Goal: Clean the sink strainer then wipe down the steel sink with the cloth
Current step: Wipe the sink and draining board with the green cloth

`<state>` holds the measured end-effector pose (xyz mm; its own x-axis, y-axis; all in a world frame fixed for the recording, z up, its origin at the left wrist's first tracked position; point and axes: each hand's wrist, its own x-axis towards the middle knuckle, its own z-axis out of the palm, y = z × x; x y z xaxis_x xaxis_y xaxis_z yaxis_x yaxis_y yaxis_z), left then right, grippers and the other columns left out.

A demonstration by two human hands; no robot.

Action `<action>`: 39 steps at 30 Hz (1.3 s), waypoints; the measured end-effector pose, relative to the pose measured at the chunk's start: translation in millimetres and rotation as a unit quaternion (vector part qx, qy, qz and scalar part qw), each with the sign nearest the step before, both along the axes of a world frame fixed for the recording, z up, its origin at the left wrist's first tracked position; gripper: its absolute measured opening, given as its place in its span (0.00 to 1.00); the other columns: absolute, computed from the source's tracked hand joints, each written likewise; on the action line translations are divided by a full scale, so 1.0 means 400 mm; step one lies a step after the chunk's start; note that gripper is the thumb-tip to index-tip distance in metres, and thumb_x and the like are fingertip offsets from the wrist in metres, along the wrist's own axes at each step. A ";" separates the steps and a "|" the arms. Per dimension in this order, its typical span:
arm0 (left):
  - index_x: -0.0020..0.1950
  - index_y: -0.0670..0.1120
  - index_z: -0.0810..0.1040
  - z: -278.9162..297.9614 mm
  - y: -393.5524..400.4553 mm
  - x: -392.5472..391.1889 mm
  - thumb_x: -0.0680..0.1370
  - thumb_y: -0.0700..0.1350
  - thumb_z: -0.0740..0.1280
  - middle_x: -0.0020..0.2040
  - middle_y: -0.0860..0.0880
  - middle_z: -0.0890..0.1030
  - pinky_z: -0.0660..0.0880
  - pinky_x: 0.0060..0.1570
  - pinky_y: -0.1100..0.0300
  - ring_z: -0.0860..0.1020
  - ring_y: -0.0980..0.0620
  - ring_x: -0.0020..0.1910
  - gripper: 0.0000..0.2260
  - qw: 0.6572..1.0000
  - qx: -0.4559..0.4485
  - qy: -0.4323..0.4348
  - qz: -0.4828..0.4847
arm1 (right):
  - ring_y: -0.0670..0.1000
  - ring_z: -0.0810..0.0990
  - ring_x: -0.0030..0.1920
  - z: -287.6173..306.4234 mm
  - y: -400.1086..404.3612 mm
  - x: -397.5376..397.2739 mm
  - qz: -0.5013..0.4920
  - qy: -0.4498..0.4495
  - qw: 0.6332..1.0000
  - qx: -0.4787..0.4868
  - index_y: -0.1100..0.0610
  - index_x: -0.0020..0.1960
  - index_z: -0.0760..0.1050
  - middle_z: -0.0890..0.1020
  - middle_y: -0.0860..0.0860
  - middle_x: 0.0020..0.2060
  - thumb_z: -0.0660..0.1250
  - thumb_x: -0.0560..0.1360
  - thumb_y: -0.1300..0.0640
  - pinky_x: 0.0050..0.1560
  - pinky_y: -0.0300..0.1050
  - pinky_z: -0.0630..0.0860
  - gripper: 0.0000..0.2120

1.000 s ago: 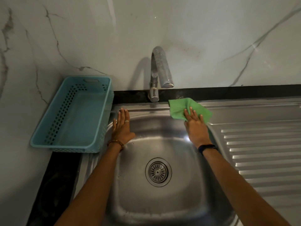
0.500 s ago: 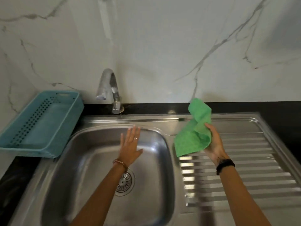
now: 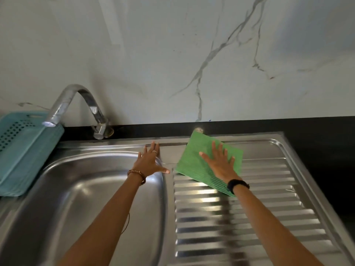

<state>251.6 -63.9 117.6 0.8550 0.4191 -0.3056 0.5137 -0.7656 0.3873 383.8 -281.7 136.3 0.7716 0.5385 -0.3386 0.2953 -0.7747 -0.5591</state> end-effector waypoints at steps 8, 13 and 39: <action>0.76 0.47 0.42 -0.011 0.057 -0.029 0.65 0.62 0.72 0.78 0.47 0.45 0.44 0.75 0.46 0.47 0.46 0.77 0.53 0.996 0.054 0.007 -0.066 | 0.69 0.43 0.74 -0.106 0.137 -0.078 0.024 -0.214 0.971 -0.108 0.45 0.76 0.40 0.44 0.63 0.76 0.31 0.61 0.22 0.65 0.76 0.36 0.48; 0.75 0.45 0.40 -0.023 0.057 -0.029 0.63 0.58 0.75 0.78 0.46 0.51 0.47 0.75 0.48 0.53 0.46 0.76 0.55 0.994 0.087 -0.005 -0.066 | 0.66 0.42 0.75 -0.122 0.254 -0.127 0.045 -0.233 0.969 -0.070 0.49 0.76 0.41 0.43 0.61 0.76 0.45 0.69 0.25 0.61 0.77 0.31 0.44; 0.73 0.46 0.33 0.018 0.000 -0.015 0.73 0.31 0.63 0.77 0.45 0.54 0.41 0.72 0.40 0.56 0.44 0.75 0.44 0.991 -0.081 -0.101 0.026 | 0.51 0.45 0.77 -0.127 0.225 -0.135 0.261 -0.259 0.928 -0.063 0.45 0.76 0.42 0.46 0.45 0.77 0.45 0.81 0.44 0.70 0.68 0.35 0.26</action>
<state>245.5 -63.8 124.8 0.8838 0.4239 -0.1982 0.4510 -0.6587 0.6022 329.8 -191.8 85.5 0.4930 0.8663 -0.0805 0.8530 -0.4995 -0.1514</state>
